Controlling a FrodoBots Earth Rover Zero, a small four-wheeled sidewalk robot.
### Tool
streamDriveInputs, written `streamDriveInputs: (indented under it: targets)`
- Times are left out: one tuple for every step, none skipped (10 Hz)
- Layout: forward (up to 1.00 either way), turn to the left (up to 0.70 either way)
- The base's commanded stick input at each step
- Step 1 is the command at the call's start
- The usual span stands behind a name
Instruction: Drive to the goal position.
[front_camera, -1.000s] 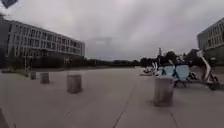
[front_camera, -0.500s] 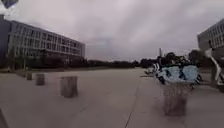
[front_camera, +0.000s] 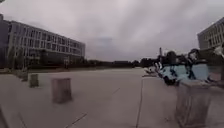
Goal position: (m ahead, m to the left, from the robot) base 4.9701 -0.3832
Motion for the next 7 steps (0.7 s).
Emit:
streamDriveInputs:
  targets:
    - [0.7,0.0]
    - [0.7,0.0]
    - [0.7,-0.16]
    - [0.7,-0.33]
    - [0.7,-0.33]
    - [0.7,-0.33]
    - [0.7,-0.15]
